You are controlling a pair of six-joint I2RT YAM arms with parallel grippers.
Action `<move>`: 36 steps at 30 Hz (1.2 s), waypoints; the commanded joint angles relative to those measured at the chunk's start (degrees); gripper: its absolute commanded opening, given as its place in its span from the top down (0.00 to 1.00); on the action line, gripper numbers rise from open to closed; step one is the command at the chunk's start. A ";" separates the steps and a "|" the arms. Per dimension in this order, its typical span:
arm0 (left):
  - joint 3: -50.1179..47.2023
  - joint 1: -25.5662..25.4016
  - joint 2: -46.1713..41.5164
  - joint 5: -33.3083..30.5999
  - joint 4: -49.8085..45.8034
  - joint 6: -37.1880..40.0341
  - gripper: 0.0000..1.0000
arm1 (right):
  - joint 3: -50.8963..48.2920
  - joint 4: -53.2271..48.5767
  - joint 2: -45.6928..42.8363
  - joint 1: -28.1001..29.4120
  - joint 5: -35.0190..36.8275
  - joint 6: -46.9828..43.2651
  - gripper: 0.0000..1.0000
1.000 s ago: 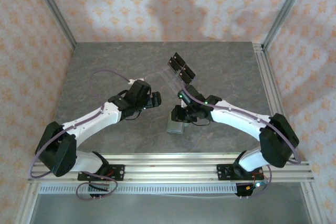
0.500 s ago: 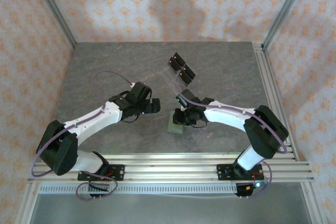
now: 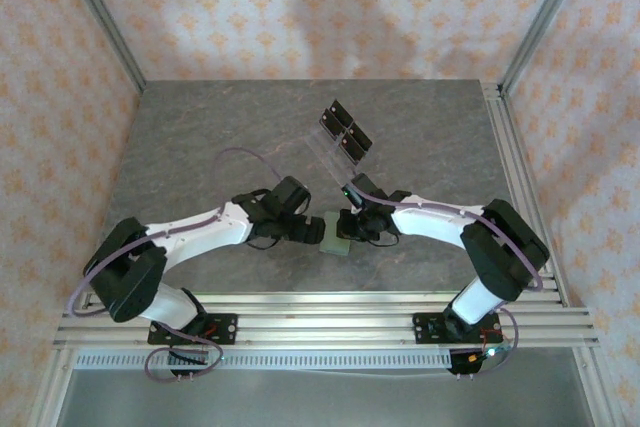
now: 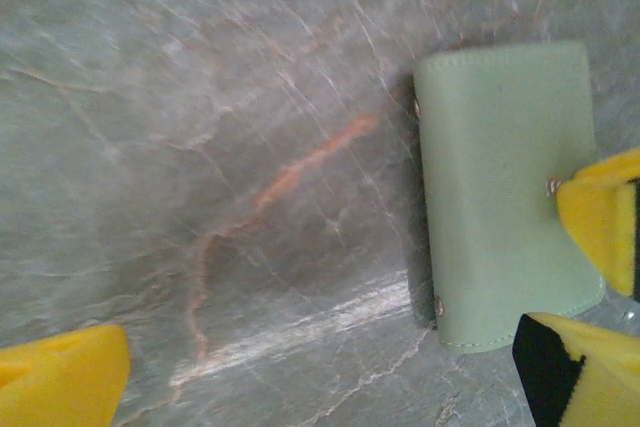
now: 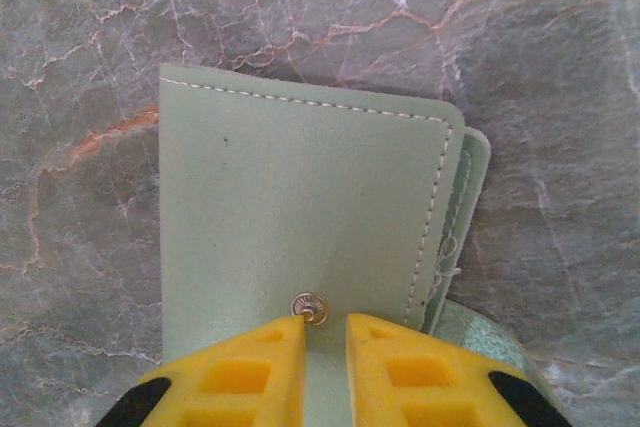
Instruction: Put the credit cards into the card holder
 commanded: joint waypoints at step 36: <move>2.96 -5.61 12.57 -7.08 0.56 -1.27 0.00 | 5.21 -13.07 -12.63 -2.55 6.63 -0.16 0.71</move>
